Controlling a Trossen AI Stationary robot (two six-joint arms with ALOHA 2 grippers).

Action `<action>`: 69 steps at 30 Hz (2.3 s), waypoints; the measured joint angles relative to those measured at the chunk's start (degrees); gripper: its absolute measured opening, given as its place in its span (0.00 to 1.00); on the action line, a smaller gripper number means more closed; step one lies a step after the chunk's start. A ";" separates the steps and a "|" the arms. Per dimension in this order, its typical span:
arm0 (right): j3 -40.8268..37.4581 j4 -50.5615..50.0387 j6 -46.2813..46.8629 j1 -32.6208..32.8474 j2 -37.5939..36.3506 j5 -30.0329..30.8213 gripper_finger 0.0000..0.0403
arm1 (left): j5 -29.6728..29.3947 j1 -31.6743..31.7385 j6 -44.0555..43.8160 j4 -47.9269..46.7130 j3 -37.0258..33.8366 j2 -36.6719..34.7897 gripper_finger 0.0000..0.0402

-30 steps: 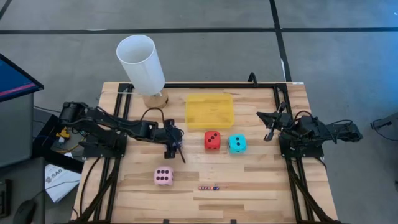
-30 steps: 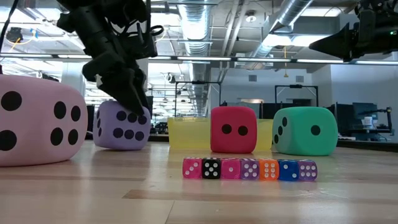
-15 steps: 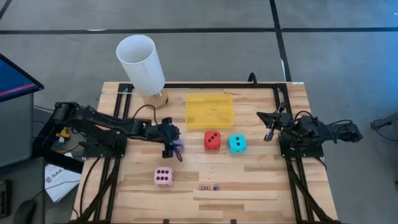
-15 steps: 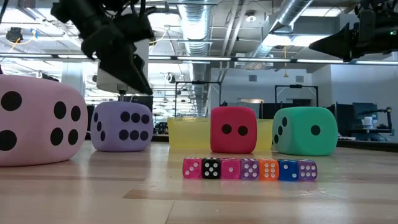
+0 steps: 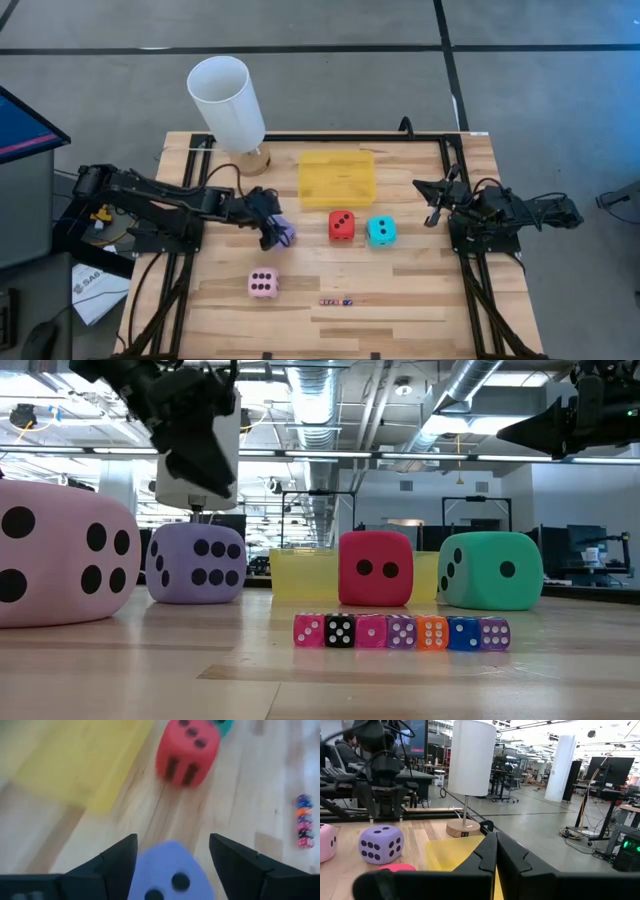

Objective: Pick & Place Dice
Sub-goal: Put the big purple dice into the yellow bin

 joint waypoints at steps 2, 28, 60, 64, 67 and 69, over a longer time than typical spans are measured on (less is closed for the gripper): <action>0.01 -0.02 0.00 0.01 0.00 0.00 0.01 | 0.02 0.29 -2.94 -3.21 0.00 0.00 0.66; -0.01 -0.02 0.00 0.00 0.00 0.00 0.01 | 10.25 7.06 -15.21 -10.16 0.04 0.00 0.99; -0.01 -0.01 -0.02 -0.01 0.02 0.00 0.01 | 12.31 6.71 -13.19 -7.23 0.04 0.00 0.99; -0.01 -0.02 -0.02 0.01 0.00 0.00 0.01 | 9.93 6.71 -13.14 -5.16 0.04 0.00 0.99; -0.01 -0.02 -0.02 0.00 0.01 0.00 0.01 | 7.19 6.77 -13.10 -2.77 0.04 0.00 0.99; -0.01 -0.01 -0.02 0.00 0.00 0.00 0.01 | 5.39 6.77 -13.10 -1.63 0.05 0.00 0.99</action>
